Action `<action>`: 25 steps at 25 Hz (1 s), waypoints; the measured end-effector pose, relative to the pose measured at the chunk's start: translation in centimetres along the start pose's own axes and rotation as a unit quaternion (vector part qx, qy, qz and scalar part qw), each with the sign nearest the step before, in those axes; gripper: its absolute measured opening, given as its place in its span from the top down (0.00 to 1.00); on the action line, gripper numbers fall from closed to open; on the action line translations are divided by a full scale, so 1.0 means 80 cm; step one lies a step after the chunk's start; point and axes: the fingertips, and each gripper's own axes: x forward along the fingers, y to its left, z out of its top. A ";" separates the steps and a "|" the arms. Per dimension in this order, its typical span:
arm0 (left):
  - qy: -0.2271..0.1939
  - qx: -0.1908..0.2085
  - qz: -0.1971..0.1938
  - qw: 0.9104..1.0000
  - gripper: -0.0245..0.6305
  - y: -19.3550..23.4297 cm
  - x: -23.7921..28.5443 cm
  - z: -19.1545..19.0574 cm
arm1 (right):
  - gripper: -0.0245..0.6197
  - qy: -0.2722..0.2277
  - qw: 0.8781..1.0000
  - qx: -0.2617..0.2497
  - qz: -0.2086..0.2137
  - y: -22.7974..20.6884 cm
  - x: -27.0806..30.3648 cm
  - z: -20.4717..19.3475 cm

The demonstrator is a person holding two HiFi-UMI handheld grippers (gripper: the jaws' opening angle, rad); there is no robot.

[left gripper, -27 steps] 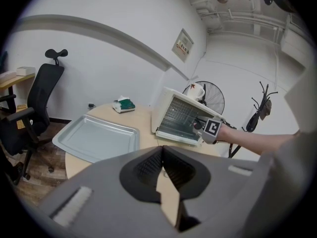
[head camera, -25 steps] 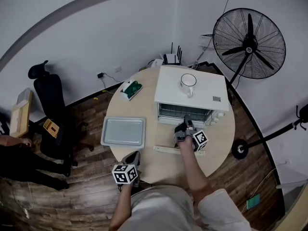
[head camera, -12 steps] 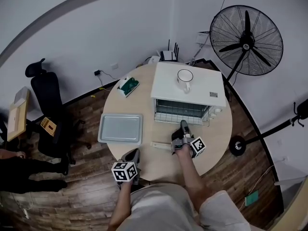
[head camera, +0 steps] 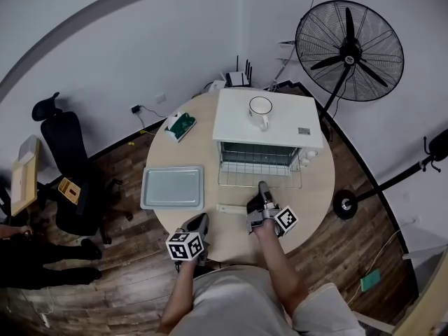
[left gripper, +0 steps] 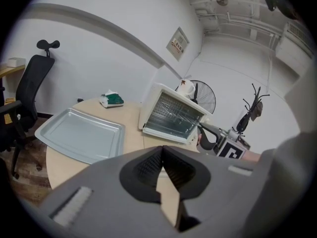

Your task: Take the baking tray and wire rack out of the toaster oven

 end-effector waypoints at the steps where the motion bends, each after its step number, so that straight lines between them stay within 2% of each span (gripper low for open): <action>1: 0.003 0.001 -0.003 1.000 0.88 -0.001 0.002 -0.001 | 0.93 0.000 1.000 0.000 0.001 0.001 -0.003 -0.002; 11: 0.024 0.006 -0.043 0.999 0.88 -0.008 0.016 -0.005 | 0.93 -0.014 1.000 -0.009 -0.005 -0.003 -0.055 -0.014; 20: 0.046 -0.006 -0.070 0.996 0.88 0.014 0.007 -0.001 | 0.93 -0.036 0.999 -0.028 -0.010 0.005 -0.106 -0.039; 25: 0.055 -0.015 -0.078 0.995 0.88 0.033 -0.006 -0.002 | 0.93 -0.039 0.999 -0.032 -0.013 0.007 -0.119 -0.068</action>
